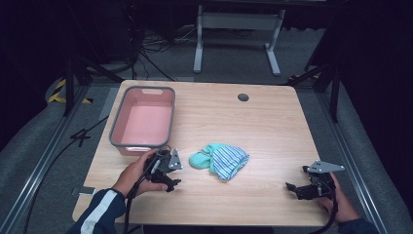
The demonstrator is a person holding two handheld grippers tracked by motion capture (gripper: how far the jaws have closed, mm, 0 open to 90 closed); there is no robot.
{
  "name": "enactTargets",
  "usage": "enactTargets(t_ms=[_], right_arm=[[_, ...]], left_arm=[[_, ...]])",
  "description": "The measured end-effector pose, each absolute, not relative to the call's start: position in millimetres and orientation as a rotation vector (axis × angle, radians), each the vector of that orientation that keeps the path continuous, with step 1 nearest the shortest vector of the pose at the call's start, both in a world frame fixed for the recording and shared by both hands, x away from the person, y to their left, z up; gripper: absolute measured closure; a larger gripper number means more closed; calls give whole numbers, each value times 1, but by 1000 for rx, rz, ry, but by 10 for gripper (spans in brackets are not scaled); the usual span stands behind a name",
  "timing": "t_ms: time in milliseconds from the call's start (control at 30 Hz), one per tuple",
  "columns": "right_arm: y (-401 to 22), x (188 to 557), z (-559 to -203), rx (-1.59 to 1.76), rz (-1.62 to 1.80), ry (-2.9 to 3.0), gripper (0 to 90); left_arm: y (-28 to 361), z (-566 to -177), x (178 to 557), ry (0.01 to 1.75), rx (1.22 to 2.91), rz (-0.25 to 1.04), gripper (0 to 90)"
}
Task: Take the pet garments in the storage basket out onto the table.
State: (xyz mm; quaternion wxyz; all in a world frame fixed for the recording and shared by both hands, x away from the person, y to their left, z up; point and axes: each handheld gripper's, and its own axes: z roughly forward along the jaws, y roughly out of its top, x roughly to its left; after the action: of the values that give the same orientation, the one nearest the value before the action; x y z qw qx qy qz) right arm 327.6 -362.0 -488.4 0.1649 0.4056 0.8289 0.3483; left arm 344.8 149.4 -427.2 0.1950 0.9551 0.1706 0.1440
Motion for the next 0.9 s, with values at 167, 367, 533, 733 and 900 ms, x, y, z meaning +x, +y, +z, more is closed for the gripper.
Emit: enactTargets(t_ms=[167,367,533,733,900], right_arm=[[-362,328,-488,1156,993,2361,6],[-362,328,-488,1156,992,2361,6],[-362,328,-488,1156,992,2361,6],[-362,328,-488,1156,992,2361,6],[-362,328,-488,1156,992,2361,6]], left_arm=[[166,-432,340,506,2667,432,223],[187,-437,336,550,2640,431,217],[206,-441,333,592,2605,431,213],[226,-444,330,646,2570,431,214],[245,-451,326,702,2533,423,207]])
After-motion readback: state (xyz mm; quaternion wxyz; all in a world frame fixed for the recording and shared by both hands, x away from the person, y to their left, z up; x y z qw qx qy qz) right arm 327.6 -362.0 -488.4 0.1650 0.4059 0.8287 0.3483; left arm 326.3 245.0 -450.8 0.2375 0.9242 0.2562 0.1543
